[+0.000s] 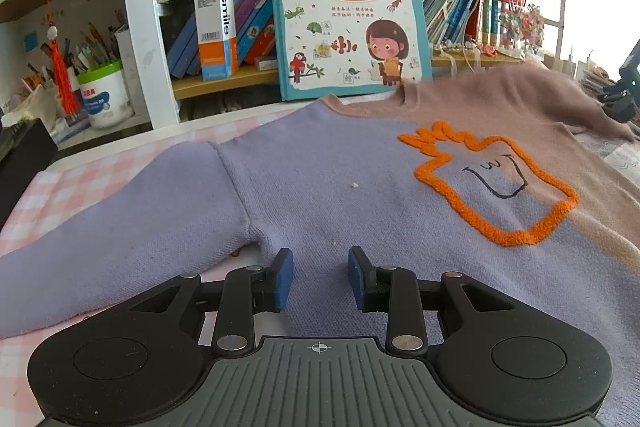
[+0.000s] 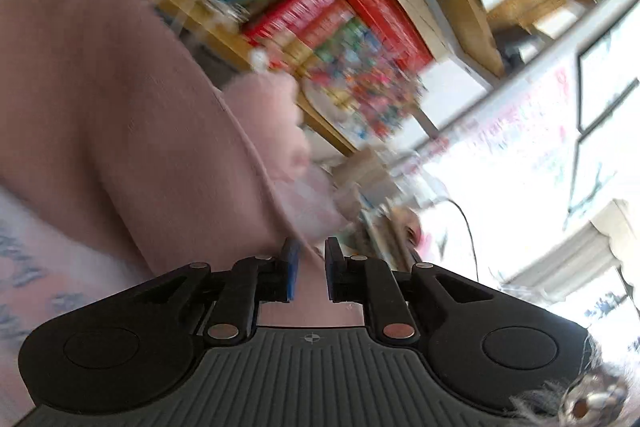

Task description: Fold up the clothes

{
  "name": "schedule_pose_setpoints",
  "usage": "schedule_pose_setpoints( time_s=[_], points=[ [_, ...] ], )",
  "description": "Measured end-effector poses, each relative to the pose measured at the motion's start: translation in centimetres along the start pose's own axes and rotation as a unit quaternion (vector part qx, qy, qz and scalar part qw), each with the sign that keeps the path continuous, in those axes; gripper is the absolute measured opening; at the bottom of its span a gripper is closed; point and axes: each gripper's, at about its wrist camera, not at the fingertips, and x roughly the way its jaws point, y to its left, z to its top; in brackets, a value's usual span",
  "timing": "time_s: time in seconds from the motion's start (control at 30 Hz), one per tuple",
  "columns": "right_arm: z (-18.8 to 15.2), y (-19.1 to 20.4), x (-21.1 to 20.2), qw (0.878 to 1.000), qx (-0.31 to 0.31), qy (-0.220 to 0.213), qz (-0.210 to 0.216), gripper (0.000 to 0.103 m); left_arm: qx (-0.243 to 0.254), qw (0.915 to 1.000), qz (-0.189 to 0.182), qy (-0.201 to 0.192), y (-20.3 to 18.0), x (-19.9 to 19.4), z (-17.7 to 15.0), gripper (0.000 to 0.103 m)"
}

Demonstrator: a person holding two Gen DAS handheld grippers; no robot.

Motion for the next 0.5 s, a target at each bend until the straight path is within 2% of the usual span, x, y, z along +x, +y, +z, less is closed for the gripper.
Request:
schedule_pose_setpoints(
  time_s=[0.07,0.13,0.17,0.2,0.27,0.33,0.43,0.5],
  points=[
    [-0.2,-1.3,-0.1,0.999,0.052,0.004,0.004,0.012,0.000,1.0000,0.000,0.000,0.0,0.0,0.0,0.032],
    [-0.5,-2.3,-1.5,0.993,0.109,-0.007,0.043,0.017,-0.001,1.0000,0.000,0.000,0.1,0.0,0.0,0.032],
    [-0.7,-2.4,-2.4,0.989,0.131,-0.012,0.070,0.025,-0.001,1.0000,0.000,0.001,0.1,0.0,0.0,0.032],
    [-1.0,-2.4,-3.8,0.982,0.152,-0.017,0.109,0.032,-0.002,1.0000,0.001,0.002,0.1,-0.1,0.1,0.032],
    [-1.6,-1.8,-6.4,0.966,0.179,-0.026,0.185,0.037,0.002,0.9999,0.012,0.003,0.1,-0.5,0.2,0.033],
    [-2.6,-1.3,-8.9,0.942,0.202,-0.021,0.268,0.042,0.003,0.9996,0.028,0.002,0.3,-1.0,0.1,0.041],
    [-4.1,-0.4,-11.7,0.911,0.210,-0.007,0.354,0.044,-0.014,0.9990,0.043,0.003,1.5,-1.6,-0.4,0.042],
    [-5.0,0.2,-13.0,0.902,0.212,0.000,0.375,0.044,-0.034,0.9984,0.044,0.011,2.6,-1.6,-0.7,0.043]
  ],
)
